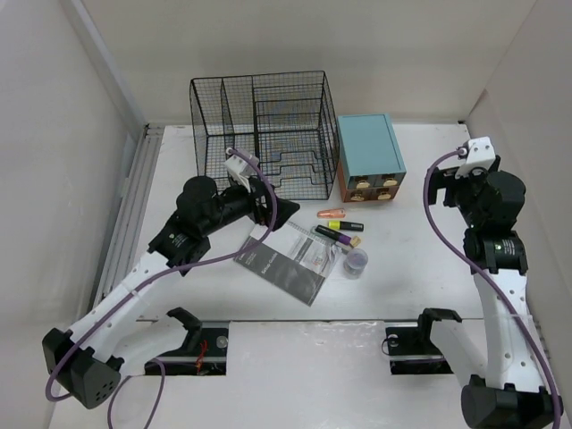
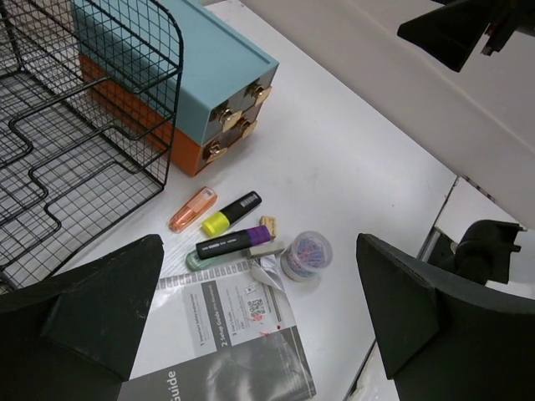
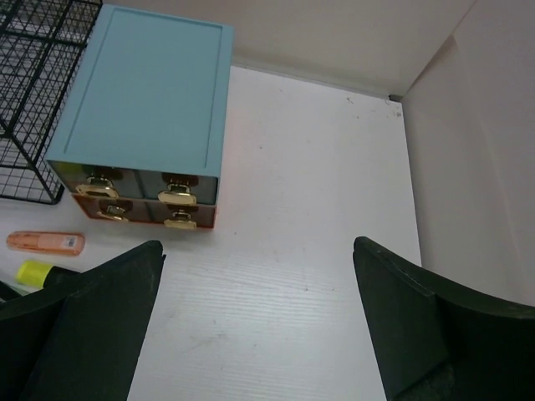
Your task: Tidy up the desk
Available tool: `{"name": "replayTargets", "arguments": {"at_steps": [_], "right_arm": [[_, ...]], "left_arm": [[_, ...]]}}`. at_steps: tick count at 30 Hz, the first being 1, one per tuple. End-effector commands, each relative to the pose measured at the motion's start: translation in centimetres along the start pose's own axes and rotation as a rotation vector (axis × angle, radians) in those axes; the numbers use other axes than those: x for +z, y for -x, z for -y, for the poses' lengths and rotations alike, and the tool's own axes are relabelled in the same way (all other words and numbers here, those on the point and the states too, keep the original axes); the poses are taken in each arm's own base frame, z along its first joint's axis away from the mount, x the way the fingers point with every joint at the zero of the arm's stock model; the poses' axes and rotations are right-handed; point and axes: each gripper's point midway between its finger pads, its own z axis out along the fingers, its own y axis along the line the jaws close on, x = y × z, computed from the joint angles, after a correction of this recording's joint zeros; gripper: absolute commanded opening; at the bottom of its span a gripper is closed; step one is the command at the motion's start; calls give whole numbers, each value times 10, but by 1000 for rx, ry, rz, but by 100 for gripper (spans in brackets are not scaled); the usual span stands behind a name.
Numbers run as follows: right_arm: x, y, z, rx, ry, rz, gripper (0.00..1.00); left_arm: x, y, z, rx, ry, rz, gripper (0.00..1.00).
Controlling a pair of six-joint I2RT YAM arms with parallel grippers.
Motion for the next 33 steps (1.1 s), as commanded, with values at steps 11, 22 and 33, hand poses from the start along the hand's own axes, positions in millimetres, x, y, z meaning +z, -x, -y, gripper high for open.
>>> {"name": "replayTargets", "arguments": {"at_steps": [11,22,33], "right_arm": [[-15,0,-75,-148,480,47,0],[6,-45,-248,-261,1070,-115,99],[81,-94,-344,-328,1140,-237,94]], "left_arm": [[-15,-15,0,-178,76,57,71],[-31,-83,-36,-497,271,135,63],[-50,-148,-65,-730,417,148,76]]}}
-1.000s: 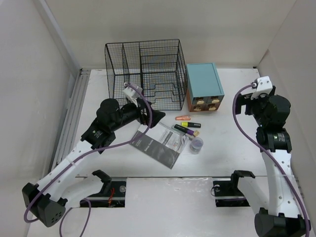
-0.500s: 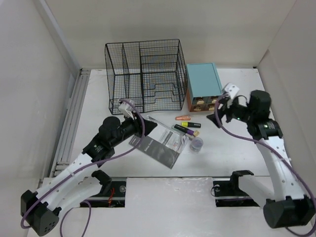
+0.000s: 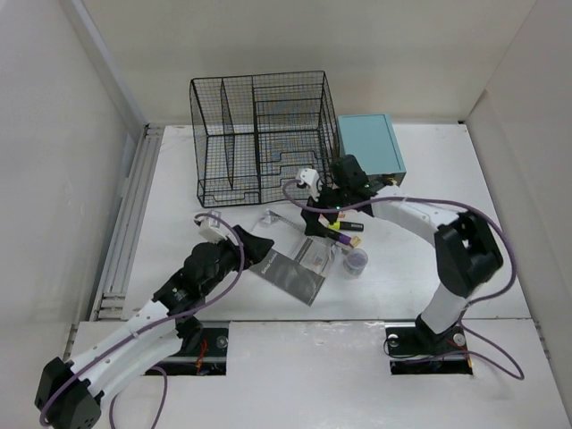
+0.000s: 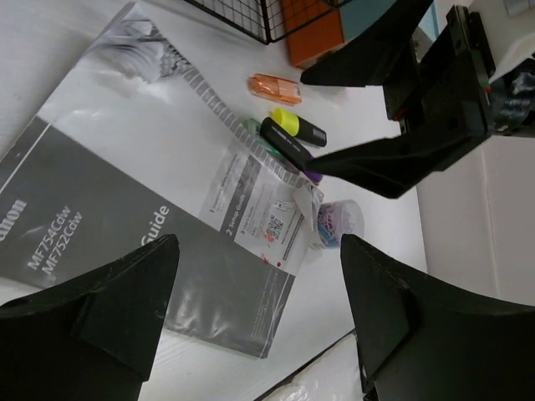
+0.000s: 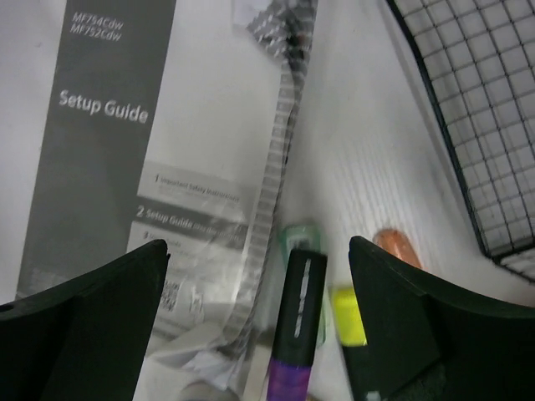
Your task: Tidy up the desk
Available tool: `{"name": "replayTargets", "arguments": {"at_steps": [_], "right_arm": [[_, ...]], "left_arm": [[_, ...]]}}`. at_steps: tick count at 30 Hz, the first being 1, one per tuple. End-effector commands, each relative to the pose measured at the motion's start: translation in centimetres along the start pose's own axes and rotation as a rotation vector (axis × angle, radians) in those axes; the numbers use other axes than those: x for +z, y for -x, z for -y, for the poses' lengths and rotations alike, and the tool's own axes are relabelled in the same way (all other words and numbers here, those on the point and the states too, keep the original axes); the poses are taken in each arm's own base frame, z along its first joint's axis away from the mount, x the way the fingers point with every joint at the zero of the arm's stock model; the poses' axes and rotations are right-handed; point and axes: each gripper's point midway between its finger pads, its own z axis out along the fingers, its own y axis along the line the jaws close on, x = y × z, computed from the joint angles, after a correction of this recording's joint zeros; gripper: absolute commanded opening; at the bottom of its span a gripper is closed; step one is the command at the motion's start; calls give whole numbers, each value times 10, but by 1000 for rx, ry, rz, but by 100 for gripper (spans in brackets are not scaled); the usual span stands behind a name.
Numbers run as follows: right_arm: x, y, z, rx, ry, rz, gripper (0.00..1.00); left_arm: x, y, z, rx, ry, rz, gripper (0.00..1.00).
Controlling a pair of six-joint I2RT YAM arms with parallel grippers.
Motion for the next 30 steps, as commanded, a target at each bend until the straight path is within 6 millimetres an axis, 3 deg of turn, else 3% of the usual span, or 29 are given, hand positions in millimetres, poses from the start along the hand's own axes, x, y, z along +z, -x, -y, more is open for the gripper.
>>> {"name": "replayTargets", "arguments": {"at_steps": [1,8,13,22,25,30], "right_arm": [[13,50,28,-71,-55,102,94],[55,46,35,-24,-42,61,94],[77,26,31,46,-33,4,94],[88,0,24,100,-28,-61,94],[88,-5,11,118,36,-70,90],[89,-16,-14,121,148,-98,86]], "left_arm": [[-4,9,-3,-130,-11,89,76],[-10,9,-7,-152,-10,100,76],[-12,-2,-11,-156,-2,54,76],[-16,-21,-25,-208,-8,12,74],[-16,-23,-27,-216,2,6,73],[-16,-38,-48,-275,101,-36,68]]}}
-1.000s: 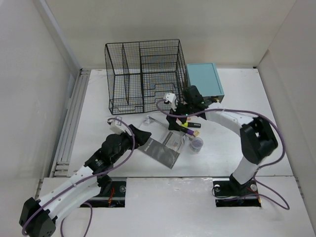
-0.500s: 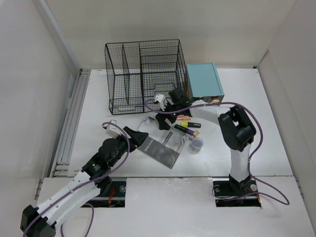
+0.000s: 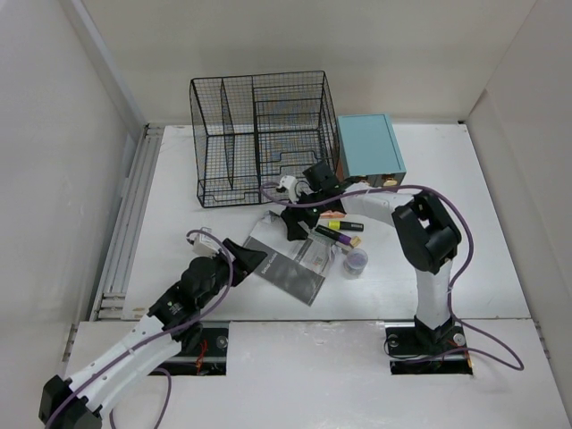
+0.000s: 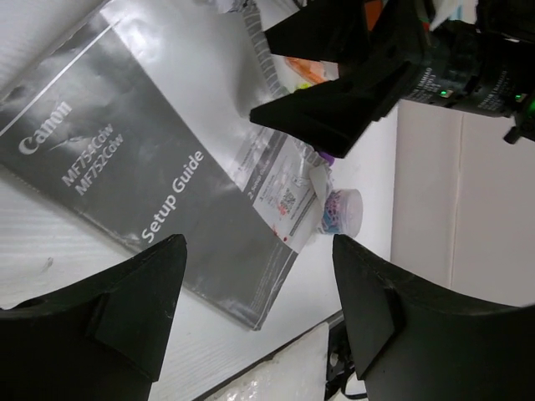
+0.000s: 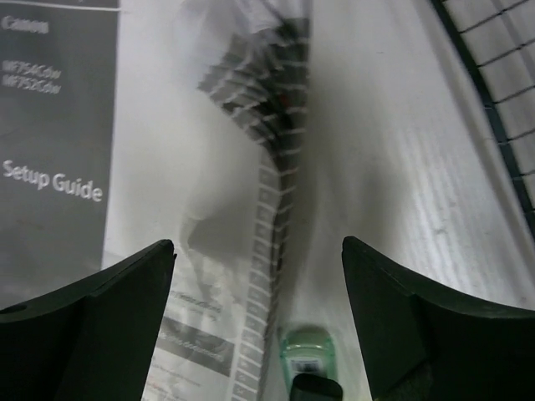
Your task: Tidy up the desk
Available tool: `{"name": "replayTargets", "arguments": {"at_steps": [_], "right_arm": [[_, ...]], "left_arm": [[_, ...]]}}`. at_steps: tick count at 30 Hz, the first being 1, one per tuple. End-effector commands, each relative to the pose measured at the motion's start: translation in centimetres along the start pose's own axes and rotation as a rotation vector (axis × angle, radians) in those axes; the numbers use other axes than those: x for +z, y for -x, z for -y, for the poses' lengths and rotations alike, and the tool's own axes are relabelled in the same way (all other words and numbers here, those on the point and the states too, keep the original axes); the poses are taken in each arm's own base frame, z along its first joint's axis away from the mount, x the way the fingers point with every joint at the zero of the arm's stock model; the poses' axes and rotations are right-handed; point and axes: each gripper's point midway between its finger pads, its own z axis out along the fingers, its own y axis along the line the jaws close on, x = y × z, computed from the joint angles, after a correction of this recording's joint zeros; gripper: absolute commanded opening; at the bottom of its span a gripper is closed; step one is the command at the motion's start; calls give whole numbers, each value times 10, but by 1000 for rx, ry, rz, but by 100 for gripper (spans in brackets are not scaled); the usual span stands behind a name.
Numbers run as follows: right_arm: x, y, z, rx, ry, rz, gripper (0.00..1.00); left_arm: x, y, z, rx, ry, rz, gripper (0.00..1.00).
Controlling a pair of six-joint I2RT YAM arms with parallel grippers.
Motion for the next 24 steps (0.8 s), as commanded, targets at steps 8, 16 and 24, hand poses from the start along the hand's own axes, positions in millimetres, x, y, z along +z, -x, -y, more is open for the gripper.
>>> {"name": "replayTargets", "arguments": {"at_steps": [8,16,24], "right_arm": [[7,-17,-45,-10,192,-51,67],[11,-28,-49,12,232,-81,14],[-4,-5,-49,-33,207,-34,0]], "left_arm": [[-3,-18,-28,-53,132,-77,66],[-7,-19,-31,-52,141,-81,66],[-18,-14,-22,-53,132,-77,67]]}}
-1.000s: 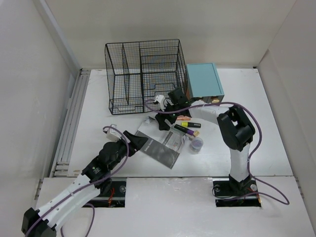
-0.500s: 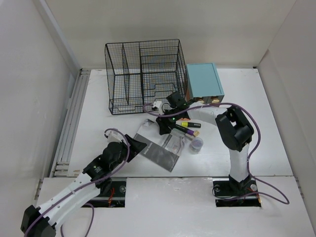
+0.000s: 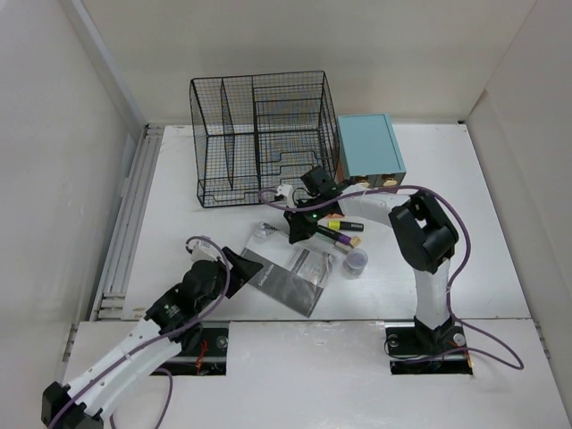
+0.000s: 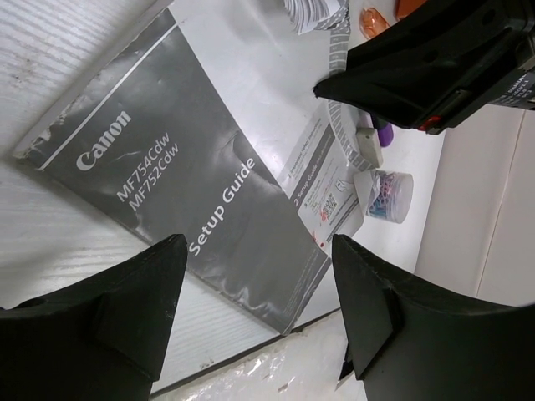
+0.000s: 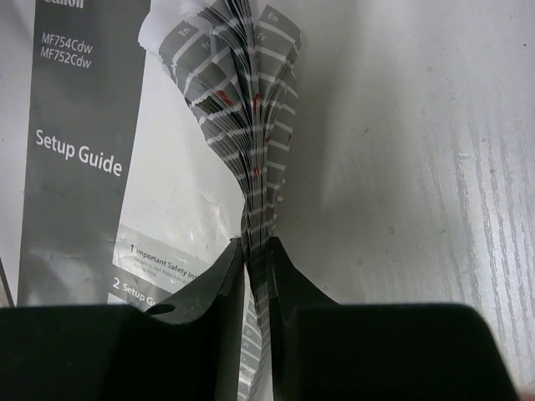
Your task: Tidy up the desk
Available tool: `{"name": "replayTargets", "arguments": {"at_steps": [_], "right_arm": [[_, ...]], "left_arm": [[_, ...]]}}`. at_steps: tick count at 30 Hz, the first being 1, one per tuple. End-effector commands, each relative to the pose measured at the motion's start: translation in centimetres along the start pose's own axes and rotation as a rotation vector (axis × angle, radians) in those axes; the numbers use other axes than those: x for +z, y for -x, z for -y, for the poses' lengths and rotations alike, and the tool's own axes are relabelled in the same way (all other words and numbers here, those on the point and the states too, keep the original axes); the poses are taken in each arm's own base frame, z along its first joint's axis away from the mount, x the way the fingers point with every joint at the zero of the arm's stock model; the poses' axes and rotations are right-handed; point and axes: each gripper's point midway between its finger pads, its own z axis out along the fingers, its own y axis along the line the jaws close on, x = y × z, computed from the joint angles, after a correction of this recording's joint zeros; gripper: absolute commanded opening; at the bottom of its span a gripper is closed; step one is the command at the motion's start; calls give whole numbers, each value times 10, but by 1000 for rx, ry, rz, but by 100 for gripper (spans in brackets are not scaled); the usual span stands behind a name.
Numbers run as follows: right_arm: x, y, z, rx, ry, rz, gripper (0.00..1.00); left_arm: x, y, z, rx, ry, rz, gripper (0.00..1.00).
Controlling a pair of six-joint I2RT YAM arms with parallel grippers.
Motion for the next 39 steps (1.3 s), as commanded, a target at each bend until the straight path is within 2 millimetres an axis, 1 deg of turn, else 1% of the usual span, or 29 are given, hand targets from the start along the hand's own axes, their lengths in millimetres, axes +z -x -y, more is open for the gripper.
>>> {"name": "replayTargets", "arguments": {"at_steps": [1,2,3,4,6,7,9,10,12,13,14,15,16,17,18,19,20,21,22,23,25,26,27,30,31,38,39], "right_arm": [[-16,22,-12,-56,-1,24,0],[-21,29,-11,-74,-22,41,0],[-27,37,-11,-92,-40,60,0],[-39,49,-15,-118,-62,88,0],[-52,68,-14,-165,-111,141,0],[-63,80,-19,-180,-123,176,0],[-70,87,-22,-187,-131,199,0],[-72,87,-21,-172,-125,205,0],[-77,91,-26,-178,-101,225,0],[-83,93,-26,-170,-94,241,0],[-81,90,-30,-166,-72,239,0],[-85,89,-36,-164,-28,258,0],[-88,86,-33,-140,-13,265,0],[-91,86,-34,-138,5,275,0],[-93,87,-36,-136,28,286,0],[-98,88,-41,-135,78,309,0],[-95,85,-45,-122,115,304,0],[-97,81,-45,-102,142,306,0],[-100,86,-55,-116,198,329,0],[-101,82,-56,-90,224,324,0],[-102,82,-63,-84,272,330,0],[-103,82,-69,-76,309,332,0],[-101,80,-70,-68,324,330,0],[-105,80,-77,-85,360,334,0],[-107,84,-79,-94,374,344,0],[-111,85,-89,-101,431,361,0],[-114,87,-91,-109,429,366,0]], "left_arm": [[-11,4,11,-4,-16,5,67],[-14,6,14,-5,-20,7,68],[-17,5,11,-4,-11,4,68],[-20,8,14,-5,-17,15,69],[-22,9,12,-20,-14,24,69],[-24,10,15,-37,-29,28,70],[-24,9,12,-68,-29,28,72],[-25,10,14,-81,-38,30,72],[-21,6,2,-109,-13,32,74],[-19,5,-1,-128,-3,29,74],[-16,4,-4,-138,-10,31,74],[-14,3,-4,-140,-22,34,74],[-10,2,-6,-151,-25,35,76],[-10,4,-2,-153,-43,39,76],[-6,1,-8,-152,-31,36,77],[-4,1,-8,-153,-41,39,77],[-2,-2,-9,-152,-43,28,77],[4,-2,-7,-155,-66,34,78],[6,-4,-6,-166,-77,23,78],[8,-6,-6,-166,-87,16,78],[14,-8,-7,-169,-108,21,79],[16,-8,-7,-170,-117,23,79],[18,-7,-6,-156,-128,27,79],[20,-5,1,-150,-161,36,79],[20,-3,2,-151,-162,48,79],[23,-7,-4,-135,-122,27,79],[22,-12,-7,-128,-110,5,79]]}}
